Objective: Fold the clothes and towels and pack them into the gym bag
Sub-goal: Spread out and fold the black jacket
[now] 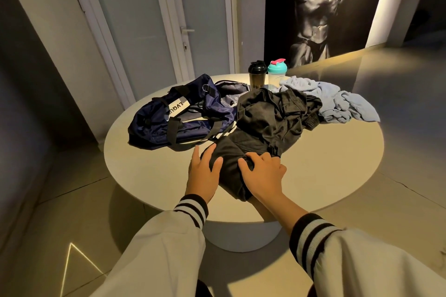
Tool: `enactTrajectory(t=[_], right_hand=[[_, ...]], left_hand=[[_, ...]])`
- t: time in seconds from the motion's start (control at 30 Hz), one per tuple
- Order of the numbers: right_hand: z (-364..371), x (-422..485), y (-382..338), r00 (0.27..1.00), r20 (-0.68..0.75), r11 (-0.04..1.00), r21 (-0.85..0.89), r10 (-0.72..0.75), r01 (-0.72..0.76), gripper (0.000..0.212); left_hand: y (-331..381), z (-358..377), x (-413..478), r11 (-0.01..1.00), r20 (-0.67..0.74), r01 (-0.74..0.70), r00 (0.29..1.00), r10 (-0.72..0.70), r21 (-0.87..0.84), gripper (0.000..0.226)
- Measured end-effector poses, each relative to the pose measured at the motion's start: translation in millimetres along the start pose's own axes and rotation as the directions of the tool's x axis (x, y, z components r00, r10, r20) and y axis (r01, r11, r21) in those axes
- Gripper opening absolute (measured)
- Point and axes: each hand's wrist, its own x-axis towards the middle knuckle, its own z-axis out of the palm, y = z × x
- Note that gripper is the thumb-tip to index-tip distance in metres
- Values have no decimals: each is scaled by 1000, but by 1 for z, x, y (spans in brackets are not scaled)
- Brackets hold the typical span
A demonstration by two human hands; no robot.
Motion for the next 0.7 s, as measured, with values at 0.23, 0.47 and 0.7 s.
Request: enactTrajectory(t=[0.23,0.47,0.7], right_hand=[[0,-4,4,995,5,942,325,-95,88,33],[0,3,4,979,142,977,172,-148,123,48],[-4,20,-12,968,165,838,540,-191,74,45]], left_hand=[[1,-5,0,996,-138,55,988,-64,-67,22],[17,-4,-11,974,31,69,997,-77,214,50],[30,-4,1,984,108,-5,994,25,-176,55]])
